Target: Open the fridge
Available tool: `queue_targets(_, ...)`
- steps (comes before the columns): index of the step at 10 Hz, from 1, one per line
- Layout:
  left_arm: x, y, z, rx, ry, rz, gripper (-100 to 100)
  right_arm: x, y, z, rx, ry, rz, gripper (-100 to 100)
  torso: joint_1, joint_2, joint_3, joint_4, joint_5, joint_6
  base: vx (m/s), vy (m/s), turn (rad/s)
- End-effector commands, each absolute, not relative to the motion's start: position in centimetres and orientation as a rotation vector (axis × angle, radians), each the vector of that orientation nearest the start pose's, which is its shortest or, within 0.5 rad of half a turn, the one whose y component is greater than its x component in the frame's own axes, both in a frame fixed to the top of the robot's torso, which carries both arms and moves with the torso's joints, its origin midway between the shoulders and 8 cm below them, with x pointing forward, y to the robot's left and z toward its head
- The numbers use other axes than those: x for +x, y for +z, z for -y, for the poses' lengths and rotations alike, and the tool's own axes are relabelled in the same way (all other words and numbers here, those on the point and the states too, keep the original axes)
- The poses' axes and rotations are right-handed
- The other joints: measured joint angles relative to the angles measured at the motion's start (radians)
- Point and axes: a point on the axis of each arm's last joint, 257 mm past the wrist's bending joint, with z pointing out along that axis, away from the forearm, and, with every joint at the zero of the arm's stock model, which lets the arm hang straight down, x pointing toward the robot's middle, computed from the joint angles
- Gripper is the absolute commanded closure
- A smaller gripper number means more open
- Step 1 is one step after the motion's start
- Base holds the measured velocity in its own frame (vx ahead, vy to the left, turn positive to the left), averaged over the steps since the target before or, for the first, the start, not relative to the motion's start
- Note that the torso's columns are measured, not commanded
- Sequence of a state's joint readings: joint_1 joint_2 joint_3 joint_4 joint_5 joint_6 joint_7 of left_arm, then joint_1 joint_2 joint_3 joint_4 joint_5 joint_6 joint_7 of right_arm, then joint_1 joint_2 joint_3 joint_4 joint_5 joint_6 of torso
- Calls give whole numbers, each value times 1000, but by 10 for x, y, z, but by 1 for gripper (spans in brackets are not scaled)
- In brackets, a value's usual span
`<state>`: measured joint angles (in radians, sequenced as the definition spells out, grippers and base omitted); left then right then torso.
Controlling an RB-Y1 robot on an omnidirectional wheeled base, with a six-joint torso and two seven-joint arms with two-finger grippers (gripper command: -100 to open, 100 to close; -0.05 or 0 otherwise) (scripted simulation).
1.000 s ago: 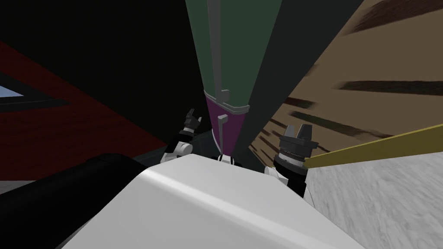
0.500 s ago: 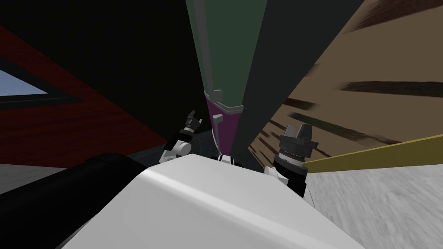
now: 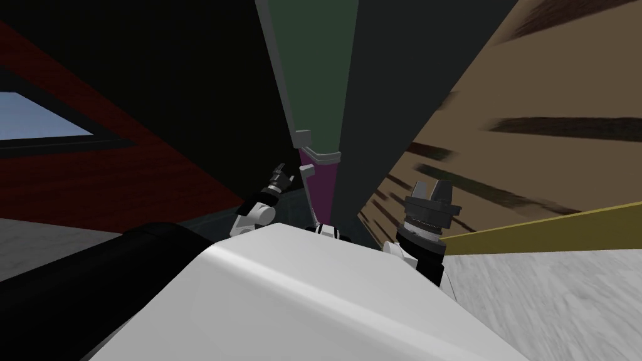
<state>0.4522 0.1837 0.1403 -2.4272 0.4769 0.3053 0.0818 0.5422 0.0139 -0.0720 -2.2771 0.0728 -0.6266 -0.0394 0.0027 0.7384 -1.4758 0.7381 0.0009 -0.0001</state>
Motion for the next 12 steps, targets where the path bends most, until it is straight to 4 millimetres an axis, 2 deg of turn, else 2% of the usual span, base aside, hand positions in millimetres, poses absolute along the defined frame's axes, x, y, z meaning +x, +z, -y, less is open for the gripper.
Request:
queue_targets(1, 409, -74, -305, -1357, -1457, -990, -100, 317, 33, 292, 552, 1229, -584, 0, -3, 1, 0, 0, -1, 0, 2, -103, 50)
queue_targets(8, 408, -97, -301, -1533, -1495, -1027, -100, 317, 33, 292, 552, 1229, -584, 0, -4, 1, 0, 0, -1, 0, -14, -99, 98)
queue_targets(12, 402, -93, -289, -1611, -1555, -1019, -100, 317, 33, 292, 552, 1229, -584, 0, -7, 2, 1, 0, -1, 3, -10, -91, 108)
